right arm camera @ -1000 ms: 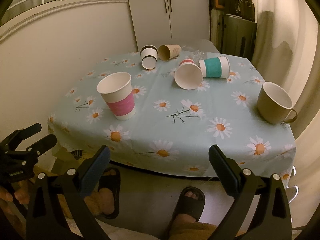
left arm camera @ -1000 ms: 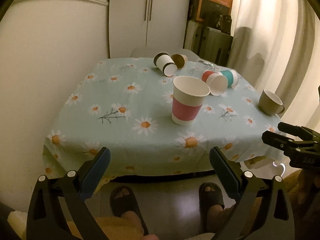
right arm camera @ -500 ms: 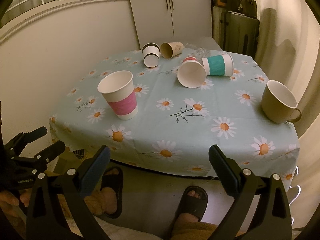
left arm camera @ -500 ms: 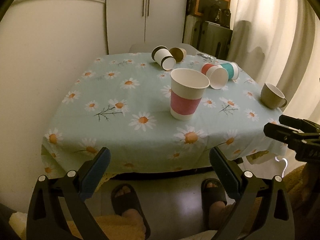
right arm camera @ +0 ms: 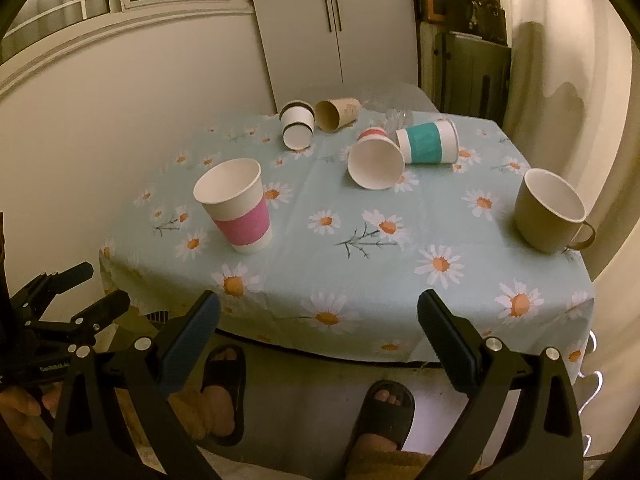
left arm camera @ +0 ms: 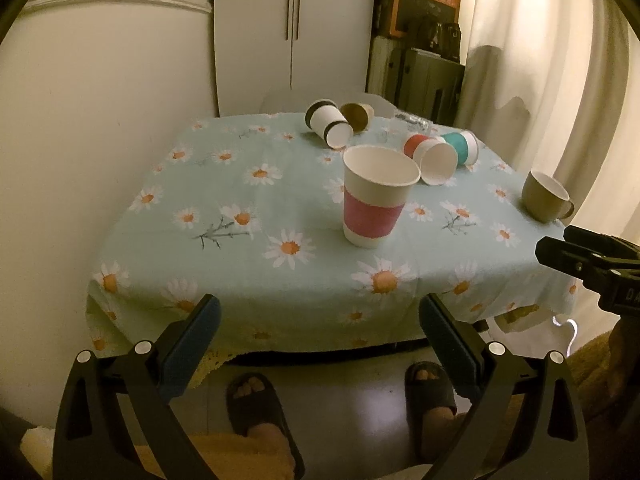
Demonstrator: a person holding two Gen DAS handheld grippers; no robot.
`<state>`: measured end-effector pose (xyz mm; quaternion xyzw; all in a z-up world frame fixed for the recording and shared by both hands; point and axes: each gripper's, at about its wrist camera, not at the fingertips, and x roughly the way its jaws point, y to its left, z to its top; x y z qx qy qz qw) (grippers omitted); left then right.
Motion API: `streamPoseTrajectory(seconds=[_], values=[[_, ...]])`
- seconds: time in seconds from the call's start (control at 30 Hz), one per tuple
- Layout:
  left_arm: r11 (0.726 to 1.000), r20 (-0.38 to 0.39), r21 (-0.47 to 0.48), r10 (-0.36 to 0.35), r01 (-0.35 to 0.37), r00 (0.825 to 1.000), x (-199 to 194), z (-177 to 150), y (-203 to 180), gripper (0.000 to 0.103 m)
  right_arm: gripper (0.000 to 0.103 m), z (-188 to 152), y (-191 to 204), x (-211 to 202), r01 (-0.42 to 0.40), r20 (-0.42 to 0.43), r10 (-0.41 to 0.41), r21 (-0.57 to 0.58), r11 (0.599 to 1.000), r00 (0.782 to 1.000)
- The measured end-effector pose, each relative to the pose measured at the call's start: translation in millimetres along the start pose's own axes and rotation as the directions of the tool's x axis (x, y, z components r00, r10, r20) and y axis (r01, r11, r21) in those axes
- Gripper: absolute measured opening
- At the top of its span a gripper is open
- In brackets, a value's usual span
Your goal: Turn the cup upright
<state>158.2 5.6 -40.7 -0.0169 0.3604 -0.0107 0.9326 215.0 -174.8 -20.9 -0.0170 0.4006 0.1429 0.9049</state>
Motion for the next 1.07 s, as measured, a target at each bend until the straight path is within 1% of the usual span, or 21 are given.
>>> streamPoseTrajectory(seconds=[0.17, 0.33, 0.47, 0.73, 1.07], values=[[1.0, 0.055, 0.001, 0.0, 0.0, 0.998, -11, 3, -1, 0.097, 0.098, 2, 2, -11, 0.005, 0.05, -0.005, -0.009, 1.0, 0.999], [1.0, 0.082, 0.013, 0.006, -0.007, 0.997, -19, 3, -3, 0.097, 0.098, 2, 2, -23, 0.011, 0.108, -0.009, -0.015, 1.0, 0.994], [1.0, 0.1, 0.014, 0.01, -0.011, 0.995, -23, 4, -4, 0.097, 0.098, 2, 3, -29, 0.017, 0.132, -0.014, -0.017, 1.0, 0.991], [0.999, 0.112, 0.021, 0.021, -0.024, 0.993, -26, 3, -4, 0.097, 0.098, 1, 5, -30, 0.025, 0.133, -0.023, -0.017, 1.0, 0.991], [1.0, 0.102, 0.017, 0.013, -0.014, 0.995, -27, 4, -4, 0.097, 0.098, 1, 5, -28, 0.027, 0.122, -0.024, -0.024, 0.999, 0.992]])
